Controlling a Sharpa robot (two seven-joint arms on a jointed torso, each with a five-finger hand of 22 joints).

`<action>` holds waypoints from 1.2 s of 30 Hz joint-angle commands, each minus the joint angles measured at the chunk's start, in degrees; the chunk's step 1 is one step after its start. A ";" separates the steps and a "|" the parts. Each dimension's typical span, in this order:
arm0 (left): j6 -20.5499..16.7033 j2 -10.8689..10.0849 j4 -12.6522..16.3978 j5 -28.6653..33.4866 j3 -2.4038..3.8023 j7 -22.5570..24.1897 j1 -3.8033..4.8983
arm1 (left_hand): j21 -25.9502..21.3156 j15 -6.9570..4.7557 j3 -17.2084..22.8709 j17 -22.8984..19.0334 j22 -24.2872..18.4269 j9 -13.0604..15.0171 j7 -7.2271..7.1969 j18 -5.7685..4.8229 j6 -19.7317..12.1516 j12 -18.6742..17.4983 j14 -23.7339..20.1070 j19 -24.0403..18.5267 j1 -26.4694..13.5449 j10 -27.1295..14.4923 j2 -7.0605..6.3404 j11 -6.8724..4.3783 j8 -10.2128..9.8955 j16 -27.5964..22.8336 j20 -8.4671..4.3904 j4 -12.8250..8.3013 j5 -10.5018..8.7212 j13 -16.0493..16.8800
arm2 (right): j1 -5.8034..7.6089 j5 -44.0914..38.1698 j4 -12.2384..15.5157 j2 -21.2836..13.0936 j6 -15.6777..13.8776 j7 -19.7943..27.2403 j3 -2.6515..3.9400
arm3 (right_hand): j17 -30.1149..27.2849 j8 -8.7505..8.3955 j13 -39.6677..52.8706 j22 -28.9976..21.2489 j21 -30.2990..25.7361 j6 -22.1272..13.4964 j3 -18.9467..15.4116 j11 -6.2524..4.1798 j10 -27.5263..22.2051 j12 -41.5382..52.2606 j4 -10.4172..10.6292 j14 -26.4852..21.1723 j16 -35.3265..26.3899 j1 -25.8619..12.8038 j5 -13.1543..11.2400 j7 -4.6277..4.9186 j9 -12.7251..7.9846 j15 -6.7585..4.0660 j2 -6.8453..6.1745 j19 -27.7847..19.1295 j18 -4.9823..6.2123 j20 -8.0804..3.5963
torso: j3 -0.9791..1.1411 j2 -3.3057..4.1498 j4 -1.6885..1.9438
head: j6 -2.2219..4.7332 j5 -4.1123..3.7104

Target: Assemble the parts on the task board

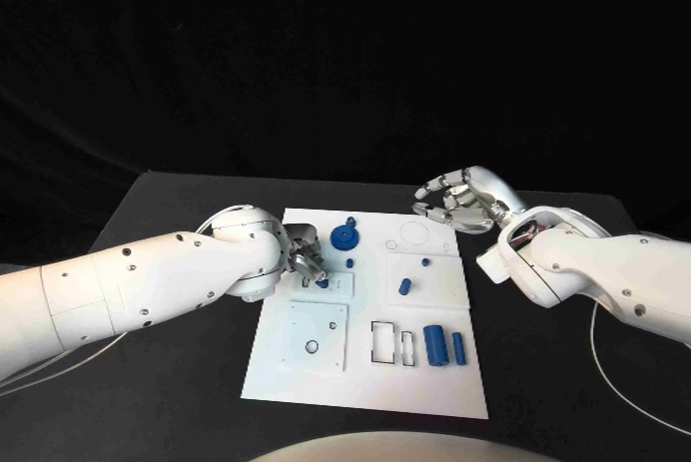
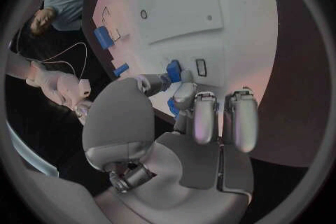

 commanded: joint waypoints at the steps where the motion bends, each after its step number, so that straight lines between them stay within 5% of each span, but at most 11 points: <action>1: 1.72 0.15 0.00 0.85 -0.16 -0.20 -0.16 | 0.27 -0.33 2.51 6.18 4.43 8.36 -1.79 -0.69 2.20 0.37 3.55 0.20 -0.56 0.30 0.01 -0.16 -0.28 0.23 -0.10 -2.65 0.00 0.06 | -0.04 -0.20 0.01 0.01 0.37 0.52 0.01 | 2.46 0.24 -0.07 8.16 -0.30 0.03 0.35 0.06 -0.28 -0.31 -0.11 3.04 -0.37 -0.65 0.18 0.01 0.07 -0.30 -0.02 -0.15 0.70 -0.26 | 0.00 0.01 0.03 | -0.05 -0.02; 36: 1.86 0.39 -0.40 1.03 -0.17 -0.22 -0.15 | 0.35 -0.51 -2.60 6.22 4.84 8.85 -2.03 -0.77 3.26 0.93 3.57 0.45 -3.24 0.54 -0.41 -0.36 -1.22 0.21 -0.32 0.00 -0.17 0.85 | -0.04 -0.20 0.06 -0.20 0.29 0.55 0.02 | 2.37 0.29 -0.11 8.03 -0.54 0.01 0.40 0.05 -0.32 -0.33 -0.12 3.02 -0.42 -0.78 0.16 0.00 0.09 -0.31 -0.06 -0.25 0.75 -0.27 | 0.01 -0.02 -0.05 | -0.41 -0.11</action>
